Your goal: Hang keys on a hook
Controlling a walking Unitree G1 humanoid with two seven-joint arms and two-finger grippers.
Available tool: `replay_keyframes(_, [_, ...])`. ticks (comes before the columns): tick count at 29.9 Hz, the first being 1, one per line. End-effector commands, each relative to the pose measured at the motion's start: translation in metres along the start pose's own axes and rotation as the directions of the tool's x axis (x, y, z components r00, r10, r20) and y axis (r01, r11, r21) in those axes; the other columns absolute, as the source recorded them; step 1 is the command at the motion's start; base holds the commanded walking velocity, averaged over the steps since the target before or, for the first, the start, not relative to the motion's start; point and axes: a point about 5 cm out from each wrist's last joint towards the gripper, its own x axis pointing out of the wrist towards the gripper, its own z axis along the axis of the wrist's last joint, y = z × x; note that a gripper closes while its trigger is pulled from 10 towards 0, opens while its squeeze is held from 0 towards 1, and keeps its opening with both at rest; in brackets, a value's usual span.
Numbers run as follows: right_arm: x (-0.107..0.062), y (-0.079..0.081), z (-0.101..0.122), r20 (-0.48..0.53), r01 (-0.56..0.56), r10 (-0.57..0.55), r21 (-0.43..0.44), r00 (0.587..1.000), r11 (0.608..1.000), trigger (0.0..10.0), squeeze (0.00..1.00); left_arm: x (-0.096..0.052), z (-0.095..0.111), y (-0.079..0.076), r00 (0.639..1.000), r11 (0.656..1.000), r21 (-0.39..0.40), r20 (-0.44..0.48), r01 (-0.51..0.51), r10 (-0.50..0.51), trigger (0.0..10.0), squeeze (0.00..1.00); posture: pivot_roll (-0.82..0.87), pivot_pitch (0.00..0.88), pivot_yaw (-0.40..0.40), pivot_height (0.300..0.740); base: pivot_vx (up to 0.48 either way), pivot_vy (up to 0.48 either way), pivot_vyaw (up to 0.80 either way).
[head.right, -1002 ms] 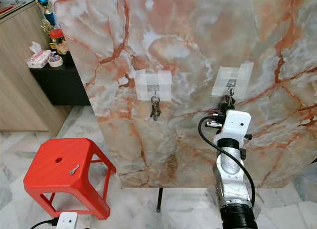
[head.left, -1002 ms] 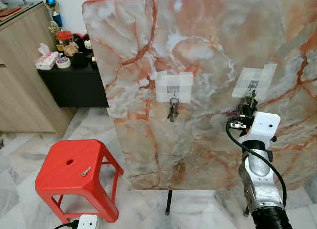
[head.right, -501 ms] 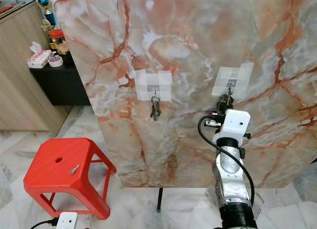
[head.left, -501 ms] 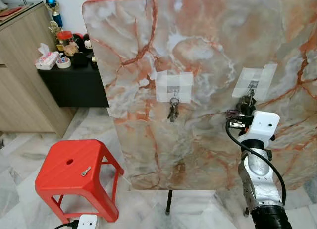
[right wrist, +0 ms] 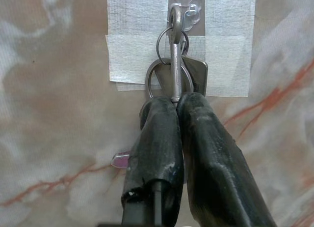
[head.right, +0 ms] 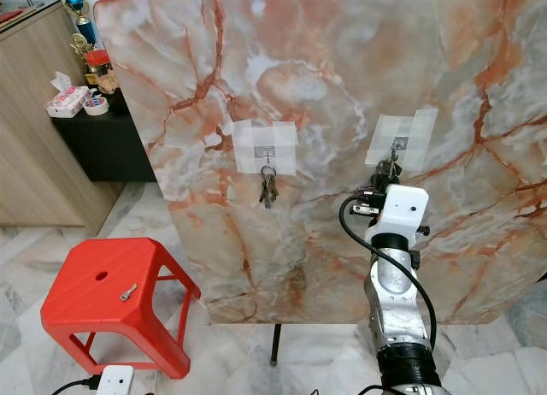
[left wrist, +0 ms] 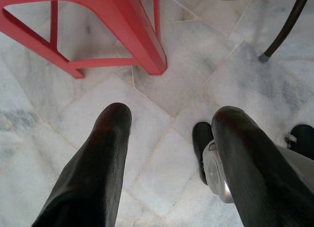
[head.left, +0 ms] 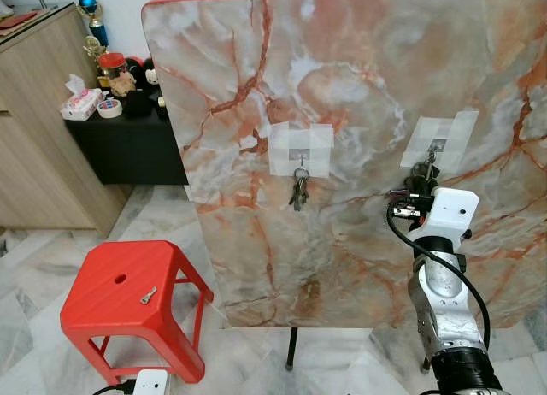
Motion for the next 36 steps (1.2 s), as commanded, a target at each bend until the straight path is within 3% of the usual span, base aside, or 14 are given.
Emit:
replay_keyframes(1, [0.004, 0.000, 0.005, 0.026, -0.002, 0.002, -0.004, 1.000, 1.000, 10.0, 0.00, -0.001, -0.003, 0.002, 1.000, 1.000, 0.001, -0.013, -0.006, 0.006, 10.0, 0.00, 0.02, 0.011, 0.023, 0.740, 0.000, 0.000, 0.00])
replay_keyframes(21, [0.007, -0.005, 0.003, 0.000, 0.022, -0.022, -0.035, 1.000, 0.999, 10.0, 0.00, -0.001, -0.003, 0.002, 1.000, 1.000, 0.009, -0.009, -0.003, 0.003, 10.0, 0.00, 0.02, 0.014, 0.023, 0.740, 0.000, 0.000, 0.00])
replay_keyframes(36, [0.005, 0.000, -0.007, -0.061, -0.020, 0.017, -0.048, 0.998, 0.999, 10.0, 0.00, -0.001, -0.002, 0.001, 1.000, 1.000, 0.011, -0.007, 0.001, -0.001, 10.0, 0.00, 0.03, 0.018, 0.022, 0.740, 0.000, 0.000, 0.00])
